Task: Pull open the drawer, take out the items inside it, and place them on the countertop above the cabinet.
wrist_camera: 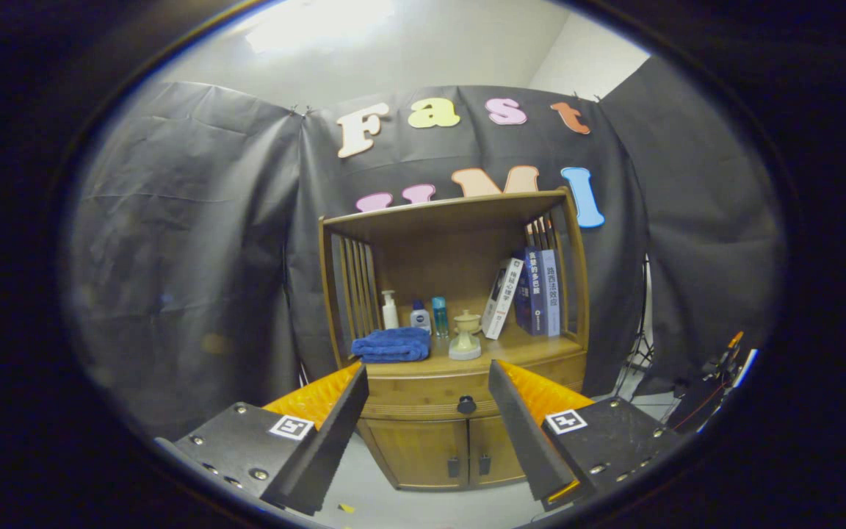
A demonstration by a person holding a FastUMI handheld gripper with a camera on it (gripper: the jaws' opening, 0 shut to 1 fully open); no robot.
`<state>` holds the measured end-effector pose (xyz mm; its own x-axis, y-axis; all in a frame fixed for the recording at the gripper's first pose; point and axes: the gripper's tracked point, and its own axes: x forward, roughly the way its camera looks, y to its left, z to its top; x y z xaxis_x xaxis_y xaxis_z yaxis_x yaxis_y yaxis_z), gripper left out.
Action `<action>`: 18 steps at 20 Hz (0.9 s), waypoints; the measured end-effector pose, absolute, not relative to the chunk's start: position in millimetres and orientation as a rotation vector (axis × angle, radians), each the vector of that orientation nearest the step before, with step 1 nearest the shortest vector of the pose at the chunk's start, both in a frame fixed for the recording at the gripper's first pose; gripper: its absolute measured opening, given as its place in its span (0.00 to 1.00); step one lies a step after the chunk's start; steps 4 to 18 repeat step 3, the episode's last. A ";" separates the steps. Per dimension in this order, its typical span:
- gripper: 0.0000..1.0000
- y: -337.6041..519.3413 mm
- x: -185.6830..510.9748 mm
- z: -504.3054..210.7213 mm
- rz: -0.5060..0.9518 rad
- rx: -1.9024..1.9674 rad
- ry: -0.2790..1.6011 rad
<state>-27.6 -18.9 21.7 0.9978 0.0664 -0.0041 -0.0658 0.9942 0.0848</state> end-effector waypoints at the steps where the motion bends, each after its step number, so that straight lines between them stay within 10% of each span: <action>1: 0.99 -18.1 -28.3 22.7 0.067 0.088 0.005; 18: 0.99 -16.5 -31.7 26.2 0.074 0.096 -0.002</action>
